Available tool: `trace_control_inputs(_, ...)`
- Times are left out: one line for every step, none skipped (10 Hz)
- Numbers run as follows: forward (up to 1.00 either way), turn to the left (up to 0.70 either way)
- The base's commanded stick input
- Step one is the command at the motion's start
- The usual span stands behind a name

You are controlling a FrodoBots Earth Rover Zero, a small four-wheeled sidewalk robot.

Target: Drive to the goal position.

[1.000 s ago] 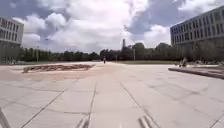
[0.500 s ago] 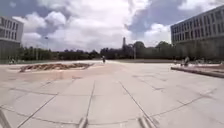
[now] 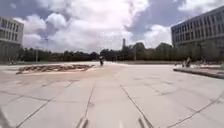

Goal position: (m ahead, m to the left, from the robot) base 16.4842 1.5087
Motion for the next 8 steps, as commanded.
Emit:
trace_control_inputs(0.50, 0.00)
trace_control_inputs(0.50, 0.00)
trace_control_inputs(0.50, 0.00)
trace_control_inputs(0.50, 0.00)
trace_control_inputs(0.50, 0.00)
trace_control_inputs(0.50, 0.00)
trace_control_inputs(0.50, 0.00)
trace_control_inputs(0.50, 0.00)
